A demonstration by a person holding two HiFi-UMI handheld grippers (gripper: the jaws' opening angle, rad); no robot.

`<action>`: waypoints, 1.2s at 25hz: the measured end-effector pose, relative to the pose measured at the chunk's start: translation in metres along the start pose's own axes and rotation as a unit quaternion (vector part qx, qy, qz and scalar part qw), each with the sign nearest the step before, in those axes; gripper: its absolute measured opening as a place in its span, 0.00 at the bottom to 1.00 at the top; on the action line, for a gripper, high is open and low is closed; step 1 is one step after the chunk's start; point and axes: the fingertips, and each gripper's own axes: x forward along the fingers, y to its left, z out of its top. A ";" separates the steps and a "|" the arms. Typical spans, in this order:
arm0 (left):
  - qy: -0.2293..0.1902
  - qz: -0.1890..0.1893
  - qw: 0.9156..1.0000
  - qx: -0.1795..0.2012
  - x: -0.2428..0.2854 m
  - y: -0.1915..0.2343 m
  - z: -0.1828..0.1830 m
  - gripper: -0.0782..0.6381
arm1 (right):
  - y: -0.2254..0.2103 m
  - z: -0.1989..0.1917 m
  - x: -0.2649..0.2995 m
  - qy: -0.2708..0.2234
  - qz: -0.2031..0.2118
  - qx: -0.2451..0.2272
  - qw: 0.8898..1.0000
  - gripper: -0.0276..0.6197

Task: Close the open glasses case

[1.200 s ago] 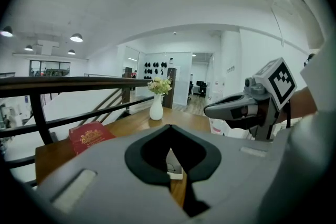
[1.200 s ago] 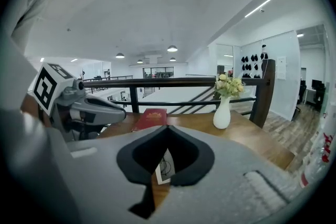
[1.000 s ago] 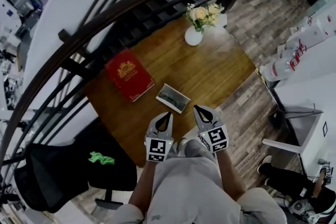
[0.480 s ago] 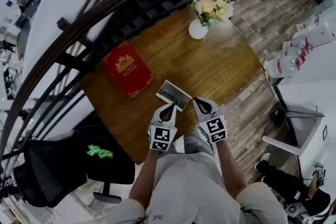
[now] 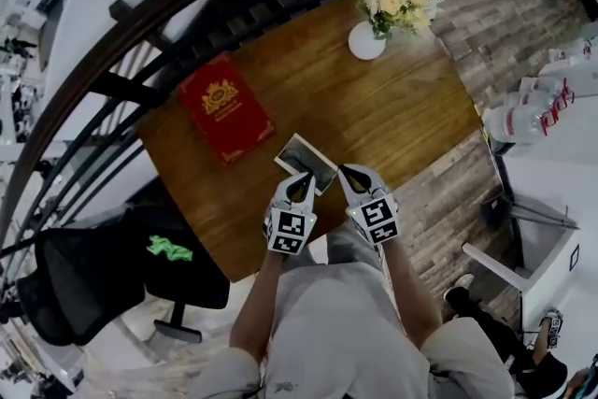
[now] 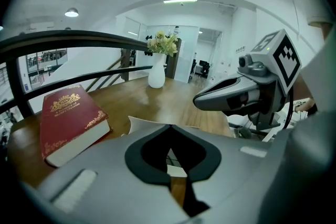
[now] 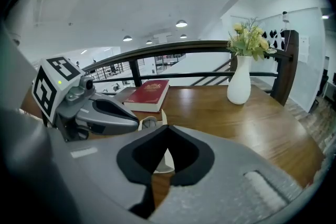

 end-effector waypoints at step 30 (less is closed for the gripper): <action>0.040 -0.009 0.999 -0.024 0.053 0.005 -0.023 0.14 | 0.005 -0.028 0.056 0.059 0.063 -0.007 0.996 0.05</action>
